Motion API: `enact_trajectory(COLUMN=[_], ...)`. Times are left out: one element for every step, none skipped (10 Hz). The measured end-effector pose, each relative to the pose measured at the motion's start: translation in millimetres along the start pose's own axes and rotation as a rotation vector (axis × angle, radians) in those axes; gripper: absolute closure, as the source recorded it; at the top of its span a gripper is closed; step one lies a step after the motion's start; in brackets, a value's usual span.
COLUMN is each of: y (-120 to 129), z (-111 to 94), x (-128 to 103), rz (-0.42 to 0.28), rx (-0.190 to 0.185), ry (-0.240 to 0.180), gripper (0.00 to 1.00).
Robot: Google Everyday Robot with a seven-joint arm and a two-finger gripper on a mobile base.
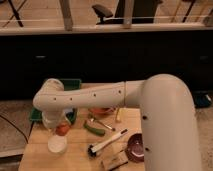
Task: Place apple in paper cup
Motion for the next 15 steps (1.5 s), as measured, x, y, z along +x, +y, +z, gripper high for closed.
enact_trajectory(y=[-0.1,-0.4,0.4,1.8,1.6,-0.5,-1.6,-5.5,-9.2,-12.0,-15.8,-19.0,-25.0,-27.7,-29.9], z=[-1.6,-5.1,-7.8,-10.1,-13.0,-15.9,-17.5,-20.5,-22.1,-22.7,-23.2,-23.6,-24.0,-24.1,-24.2], x=[0.2,1.6,2.4,3.1,3.4,4.3,3.6,2.4,0.8,-1.0,-3.8,-5.7,-9.2,-11.4,-13.5], rz=[0.003,0.006,0.01,0.013,0.014,0.012,0.009,0.004,-0.002,-0.008,-0.016,-0.023,-0.037,-0.043,-0.048], rx=[-0.008,-0.018,-0.023,-0.027,-0.032,-0.033,-0.036,-0.036,-0.034,-0.033,-0.031,-0.028,-0.024,-0.022,-0.02], ry=[-0.004,-0.009,-0.01,-0.009,-0.011,-0.008,-0.01,-0.009,-0.01,-0.013,-0.018,-0.02,-0.023,-0.024,-0.025], gripper=[1.0,1.0,1.0,1.0,1.0,1.0,1.0,1.0,1.0,1.0,1.0,1.0,1.0,1.0,1.0])
